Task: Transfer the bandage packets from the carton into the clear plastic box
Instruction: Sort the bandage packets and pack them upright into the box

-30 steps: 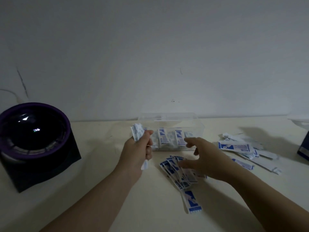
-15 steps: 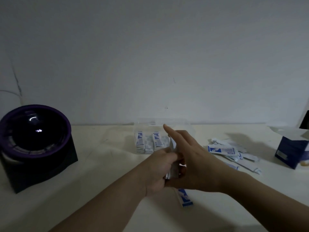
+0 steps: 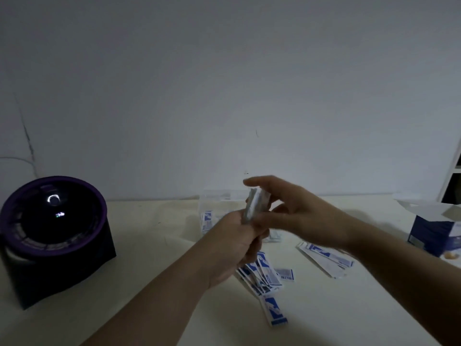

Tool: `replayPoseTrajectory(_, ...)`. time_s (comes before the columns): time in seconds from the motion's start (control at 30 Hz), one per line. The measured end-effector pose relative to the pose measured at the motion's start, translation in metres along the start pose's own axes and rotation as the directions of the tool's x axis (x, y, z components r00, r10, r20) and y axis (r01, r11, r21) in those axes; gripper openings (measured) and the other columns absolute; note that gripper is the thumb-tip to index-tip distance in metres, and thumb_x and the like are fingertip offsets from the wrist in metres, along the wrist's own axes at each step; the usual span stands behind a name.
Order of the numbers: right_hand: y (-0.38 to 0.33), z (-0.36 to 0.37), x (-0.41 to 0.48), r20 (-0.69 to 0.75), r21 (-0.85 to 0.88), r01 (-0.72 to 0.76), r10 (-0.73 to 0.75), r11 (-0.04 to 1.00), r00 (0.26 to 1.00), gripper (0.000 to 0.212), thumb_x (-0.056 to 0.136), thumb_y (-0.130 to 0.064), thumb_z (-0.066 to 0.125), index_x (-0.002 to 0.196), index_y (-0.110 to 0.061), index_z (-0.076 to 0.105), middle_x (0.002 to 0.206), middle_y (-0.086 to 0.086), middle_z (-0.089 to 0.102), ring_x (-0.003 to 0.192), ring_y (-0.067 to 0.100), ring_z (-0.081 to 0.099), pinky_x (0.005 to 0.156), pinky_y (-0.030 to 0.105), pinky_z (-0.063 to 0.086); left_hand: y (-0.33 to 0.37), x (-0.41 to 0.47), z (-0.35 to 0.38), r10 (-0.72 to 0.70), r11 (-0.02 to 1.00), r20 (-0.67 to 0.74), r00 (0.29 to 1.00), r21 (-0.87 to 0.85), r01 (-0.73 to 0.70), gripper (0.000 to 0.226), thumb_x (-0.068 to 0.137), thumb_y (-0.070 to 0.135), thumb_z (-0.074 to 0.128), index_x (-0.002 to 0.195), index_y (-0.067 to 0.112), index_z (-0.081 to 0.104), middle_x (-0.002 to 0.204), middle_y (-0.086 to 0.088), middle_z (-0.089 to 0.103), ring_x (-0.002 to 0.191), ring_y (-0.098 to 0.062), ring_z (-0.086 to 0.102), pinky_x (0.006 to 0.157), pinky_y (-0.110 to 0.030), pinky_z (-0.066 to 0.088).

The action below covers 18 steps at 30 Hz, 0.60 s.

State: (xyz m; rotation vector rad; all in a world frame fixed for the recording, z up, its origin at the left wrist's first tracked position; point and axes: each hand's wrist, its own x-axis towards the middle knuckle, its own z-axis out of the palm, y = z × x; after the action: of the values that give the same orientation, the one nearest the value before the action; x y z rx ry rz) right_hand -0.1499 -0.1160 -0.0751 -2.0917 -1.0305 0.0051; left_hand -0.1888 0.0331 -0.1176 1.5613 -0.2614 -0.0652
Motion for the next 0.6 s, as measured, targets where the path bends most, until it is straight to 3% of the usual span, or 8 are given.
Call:
replayPoseTrajectory(0.13, -0.005, -0.017, 0.027, -0.072, 0.04, 0.034, -0.031, 0.999, 0.997, 0.028, 0.093, -0.009, 0.053, 0.118, -0.018, 0.06, 0.081, -0.009, 0.065, 0.068, -0.001, 0.059, 0.065, 0.017, 0.049, 0.023, 0.016, -0.01, 0.014, 0.999, -0.012, 1.0, -0.029, -0.015, 0.013, 0.097, 0.019, 0.048, 0.089, 0.009, 0.05, 0.062, 0.0, 0.034, 0.047, -0.007, 0.018, 0.042, -0.019, 0.016)
replayPoseTrajectory(0.23, -0.005, -0.03, 0.046, -0.157, 0.018, 0.048, -0.045, 0.999, 0.987, 0.023, 0.092, -0.005, 0.054, 0.109, -0.016, 0.064, 0.084, 0.0, 0.068, 0.064, -0.002, 0.056, 0.059, 0.012, 0.044, 0.04, 0.033, -0.015, 0.026, 0.998, -0.055, 0.998, 0.064, -0.022, 0.014, 0.097, 0.024, 0.048, 0.092, 0.011, 0.052, 0.071, 0.0, 0.046, 0.047, -0.006, 0.035, 0.046, -0.018, 0.032)
replayPoseTrajectory(0.3, 0.001, -0.039, 0.058, -0.225, -0.063, 0.021, -0.035, 0.998, 0.974, 0.023, 0.092, -0.007, 0.053, 0.108, -0.019, 0.065, 0.087, 0.005, 0.068, 0.065, 0.004, 0.053, 0.06, 0.017, 0.045, 0.05, 0.047, -0.019, 0.057, 0.962, -0.129, 0.99, 0.274, -0.02, 0.019, 0.098, 0.033, 0.046, 0.104, 0.018, 0.054, 0.089, 0.004, 0.06, 0.068, -0.006, 0.059, 0.069, -0.025, 0.052)
replayPoseTrajectory(0.33, 0.006, -0.045, 0.063, -0.26, -0.094, -0.008, -0.017, 0.996, 0.966, 0.023, 0.092, -0.008, 0.052, 0.108, -0.018, 0.065, 0.088, 0.007, 0.068, 0.065, 0.007, 0.052, 0.061, 0.02, 0.044, 0.054, 0.056, -0.021, 0.105, 0.901, -0.174, 0.979, 0.433, -0.02, 0.022, 0.098, 0.036, 0.044, 0.109, 0.02, 0.054, 0.097, 0.005, 0.062, 0.081, -0.008, 0.063, 0.08, -0.03, 0.053)
replayPoseTrajectory(0.37, 0.011, -0.049, 0.069, -0.283, -0.113, -0.038, 0.005, 0.993, 0.959, 0.023, 0.092, -0.008, 0.051, 0.109, -0.017, 0.065, 0.088, 0.006, 0.067, 0.065, 0.009, 0.051, 0.062, 0.021, 0.043, 0.056, 0.063, -0.024, 0.169, 0.809, -0.199, 0.965, 0.587, -0.02, 0.023, 0.098, 0.036, 0.042, 0.11, 0.021, 0.055, 0.101, 0.004, 0.063, 0.088, -0.011, 0.062, 0.084, -0.03, 0.051)
replayPoseTrajectory(0.43, 0.025, -0.052, 0.079, -0.3, -0.14, -0.091, 0.045, 0.986, 0.953, 0.023, 0.092, -0.008, 0.051, 0.11, -0.014, 0.065, 0.089, 0.001, 0.066, 0.066, 0.006, 0.051, 0.06, 0.015, 0.041, 0.059, 0.078, -0.027, 0.223, 0.667, -0.19, 0.956, 0.745, -0.008, 0.024, 0.098, 0.028, 0.043, 0.106, 0.016, 0.061, 0.101, -0.001, 0.066, 0.086, -0.015, 0.06, 0.075, -0.026, 0.047)
replayPoseTrajectory(0.53, 0.05, -0.05, 0.093, -0.318, -0.2, -0.151, 0.081, 0.968, 0.944, 0.023, 0.092, -0.009, 0.051, 0.109, -0.013, 0.065, 0.098, -0.001, 0.065, 0.077, 0.007, 0.055, 0.06, 0.01, 0.037, 0.053, 0.104, -0.028, 0.134, 0.672, -0.2, 0.971, 0.738, 0.059, 0.021, 0.093, 0.014, 0.049, 0.099, 0.008, 0.068, 0.095, -0.009, 0.07, 0.086, -0.024, 0.066, 0.077, -0.034, 0.051)
replayPoseTrajectory(0.6, 0.069, -0.048, 0.1, -0.332, -0.203, -0.193, 0.118, 0.96, 0.936, 0.023, 0.092, -0.008, 0.049, 0.109, -0.011, 0.065, 0.105, 0.003, 0.065, 0.084, 0.01, 0.054, 0.061, 0.009, 0.035, 0.048, 0.124, -0.027, 0.059, 0.711, -0.226, 0.972, 0.693, 0.118, 0.016, 0.09, 0.011, 0.054, 0.101, 0.009, 0.065, 0.091, -0.005, 0.07, 0.076, -0.015, 0.067, 0.074, -0.03, 0.052)
